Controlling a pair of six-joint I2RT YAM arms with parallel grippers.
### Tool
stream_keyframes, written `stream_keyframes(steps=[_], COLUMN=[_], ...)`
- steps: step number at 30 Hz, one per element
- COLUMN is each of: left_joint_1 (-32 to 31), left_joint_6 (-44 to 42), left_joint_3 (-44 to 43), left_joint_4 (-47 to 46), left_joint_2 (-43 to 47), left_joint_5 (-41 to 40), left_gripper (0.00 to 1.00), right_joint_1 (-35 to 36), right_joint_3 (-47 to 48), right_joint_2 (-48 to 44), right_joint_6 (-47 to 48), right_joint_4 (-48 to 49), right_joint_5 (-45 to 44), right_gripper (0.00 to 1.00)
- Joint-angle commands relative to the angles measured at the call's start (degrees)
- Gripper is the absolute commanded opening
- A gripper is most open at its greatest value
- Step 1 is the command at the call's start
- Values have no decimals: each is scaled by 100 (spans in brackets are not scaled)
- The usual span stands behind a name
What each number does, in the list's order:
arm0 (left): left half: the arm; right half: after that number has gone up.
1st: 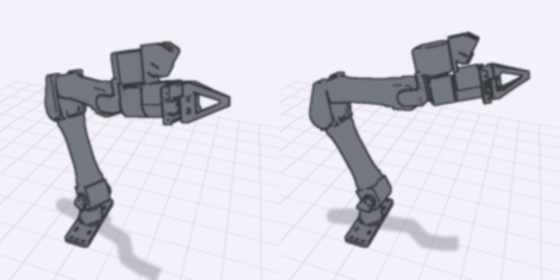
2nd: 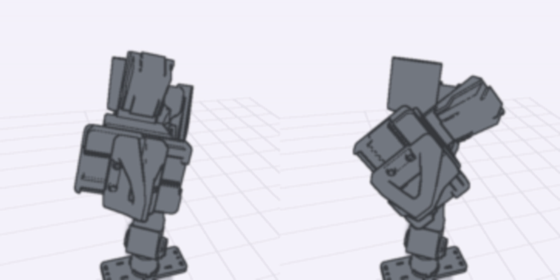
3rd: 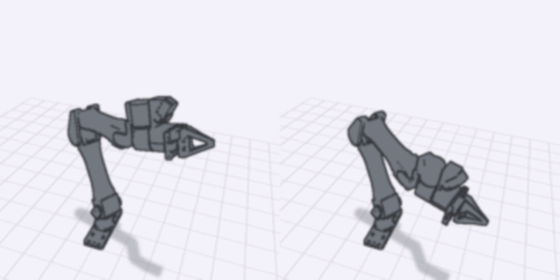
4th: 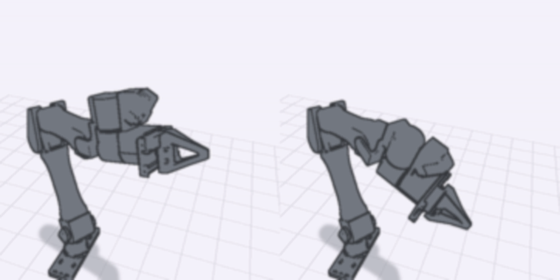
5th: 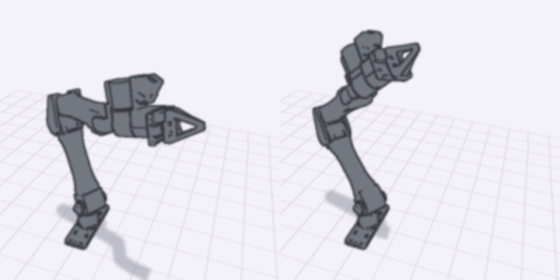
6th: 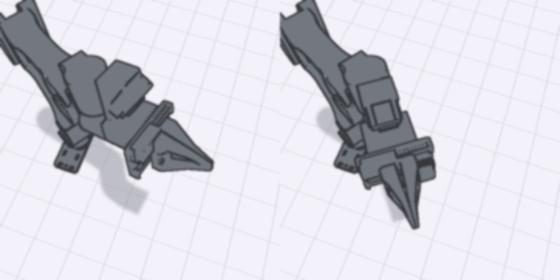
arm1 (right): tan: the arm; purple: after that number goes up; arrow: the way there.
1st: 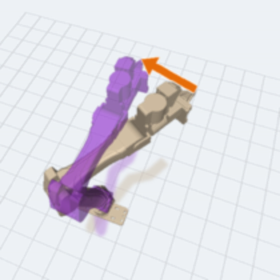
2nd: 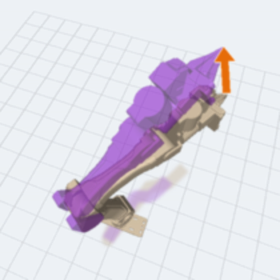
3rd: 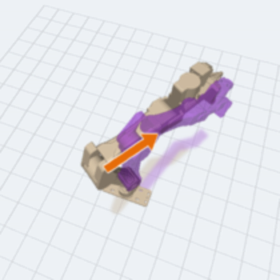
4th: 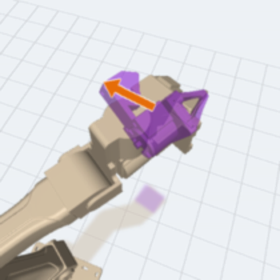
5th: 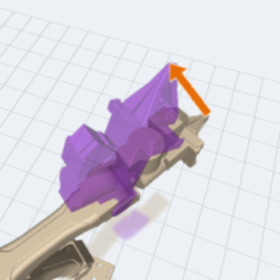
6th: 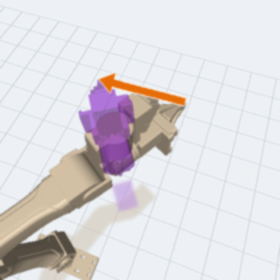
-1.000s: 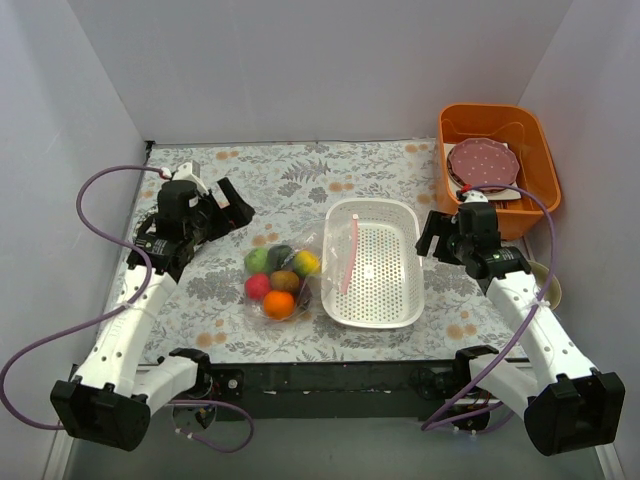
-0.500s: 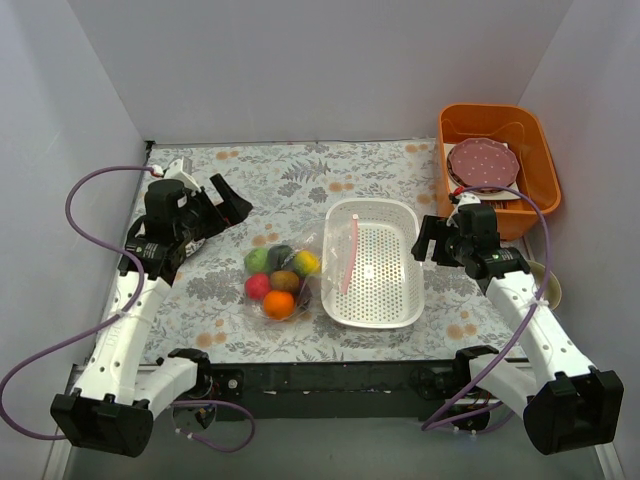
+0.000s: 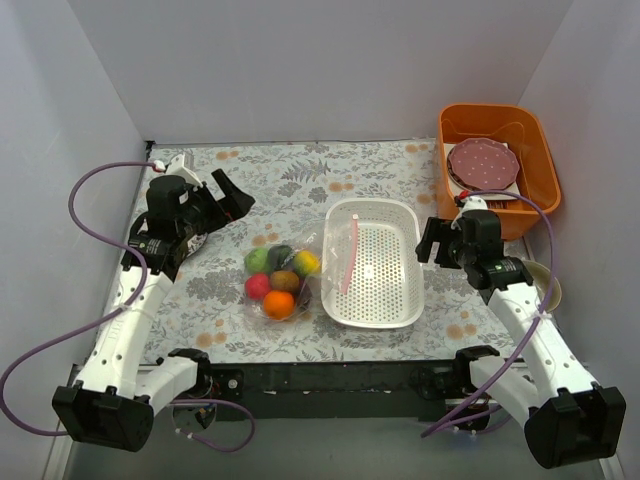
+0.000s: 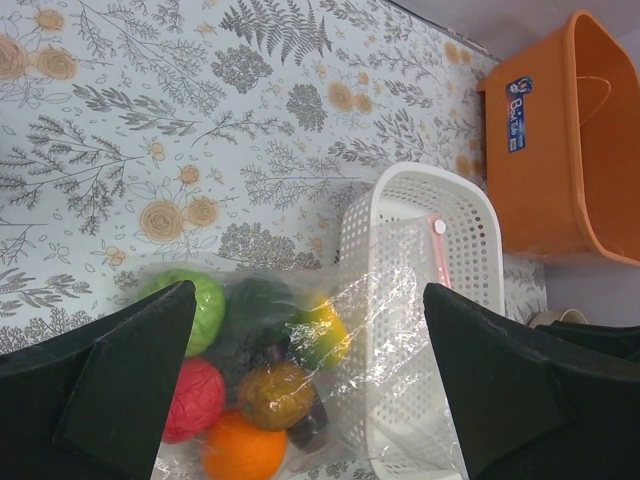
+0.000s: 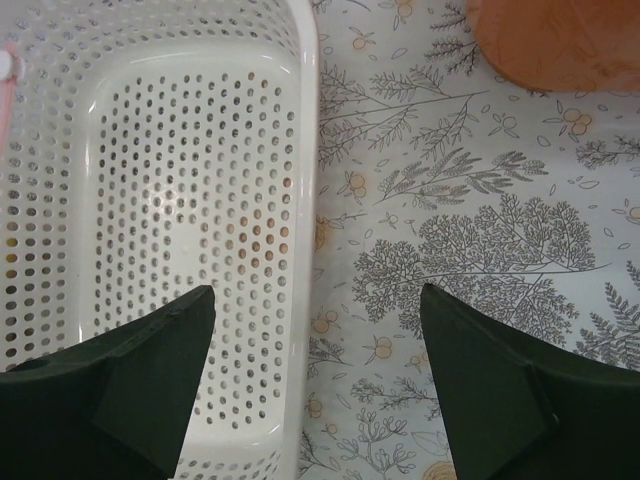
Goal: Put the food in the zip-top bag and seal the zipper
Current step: Reset both arms
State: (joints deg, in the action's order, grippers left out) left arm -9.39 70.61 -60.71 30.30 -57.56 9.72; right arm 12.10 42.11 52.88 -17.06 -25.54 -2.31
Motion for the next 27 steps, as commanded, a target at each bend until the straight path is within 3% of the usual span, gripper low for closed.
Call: stream_keyframes(steps=[1, 11, 13, 27], left_joint_1=[16, 16, 16, 16], left_joint_6=[-74, -65, -38, 32], left_joint_3=[-266, -187, -187, 559], left_joint_4=[-139, -262, -227, -622], left_joint_2=[-194, -150, -133, 403], left_joint_5=[92, -268, -339, -839], left_gripper=[98, 98, 98, 98], right_joint_1=[-23, -23, -23, -23], right_joint_3=[-106, -308, -422, -1494], right_joint_2=[-261, -401, -480, -762], right_joint_6=[159, 212, 186, 353], right_joint_4=[479, 944, 1068, 2123], right_joint_5=[-218, -209, -244, -621], right_gripper=[91, 93, 98, 98])
